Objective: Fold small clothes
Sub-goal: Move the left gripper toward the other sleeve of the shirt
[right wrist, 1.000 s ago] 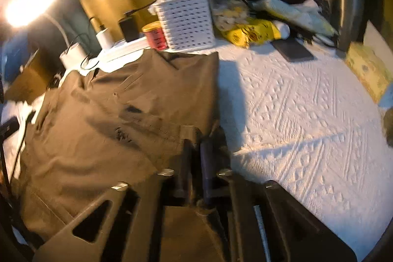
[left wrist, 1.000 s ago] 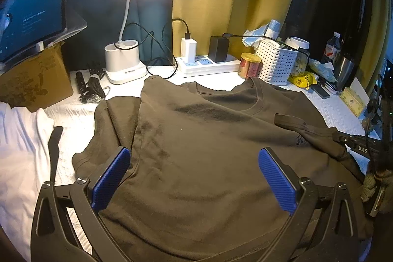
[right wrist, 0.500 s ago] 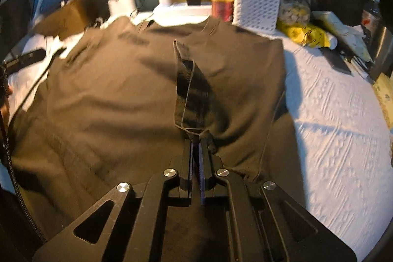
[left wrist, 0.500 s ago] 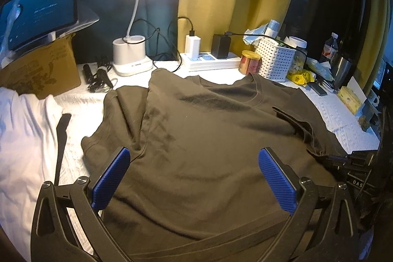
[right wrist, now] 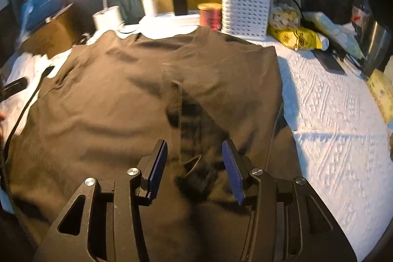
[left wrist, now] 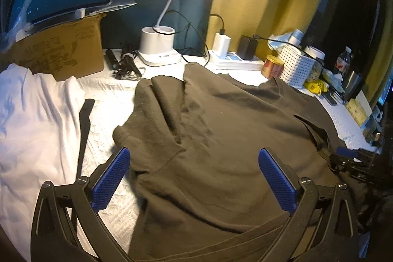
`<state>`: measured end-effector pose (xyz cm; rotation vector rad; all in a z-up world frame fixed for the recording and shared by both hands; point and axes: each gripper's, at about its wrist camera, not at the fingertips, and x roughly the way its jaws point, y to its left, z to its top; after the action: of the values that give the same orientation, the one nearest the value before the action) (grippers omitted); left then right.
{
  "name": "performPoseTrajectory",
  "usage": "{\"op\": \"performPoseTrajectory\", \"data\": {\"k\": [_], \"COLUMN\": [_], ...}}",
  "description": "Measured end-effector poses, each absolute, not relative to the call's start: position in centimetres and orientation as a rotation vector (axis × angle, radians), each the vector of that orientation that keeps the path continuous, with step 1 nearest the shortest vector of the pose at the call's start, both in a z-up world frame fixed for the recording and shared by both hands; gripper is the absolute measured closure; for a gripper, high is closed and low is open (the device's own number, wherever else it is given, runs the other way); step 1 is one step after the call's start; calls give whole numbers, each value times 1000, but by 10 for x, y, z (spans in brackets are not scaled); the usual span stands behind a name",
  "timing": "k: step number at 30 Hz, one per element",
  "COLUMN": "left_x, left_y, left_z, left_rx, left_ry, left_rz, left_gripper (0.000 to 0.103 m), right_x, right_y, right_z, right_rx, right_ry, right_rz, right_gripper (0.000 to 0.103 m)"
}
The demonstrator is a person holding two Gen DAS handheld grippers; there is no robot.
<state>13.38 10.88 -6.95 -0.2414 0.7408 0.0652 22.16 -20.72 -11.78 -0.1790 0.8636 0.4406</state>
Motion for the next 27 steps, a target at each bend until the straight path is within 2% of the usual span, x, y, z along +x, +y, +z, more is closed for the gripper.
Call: {"op": "performPoseTrajectory", "data": {"k": [6, 11, 15, 27], "left_x": [140, 147, 154, 195], "left_y": [132, 145, 156, 178], "left_z": [-72, -72, -71, -85], "left_rx": [-301, -333, -357, -250], "left_ry": [760, 774, 779, 838], "left_rz": [69, 65, 42, 105], "left_gripper": [1, 1, 1, 1], "right_x": [224, 221, 224, 241], "right_y": [-183, -165, -163, -195], "right_z": [-127, -120, -110, -99], "right_rx": [-200, -223, -210, -129], "right_ry": [938, 897, 857, 820], "right_rz": [535, 531, 513, 420], "right_gripper": [53, 53, 45, 44]}}
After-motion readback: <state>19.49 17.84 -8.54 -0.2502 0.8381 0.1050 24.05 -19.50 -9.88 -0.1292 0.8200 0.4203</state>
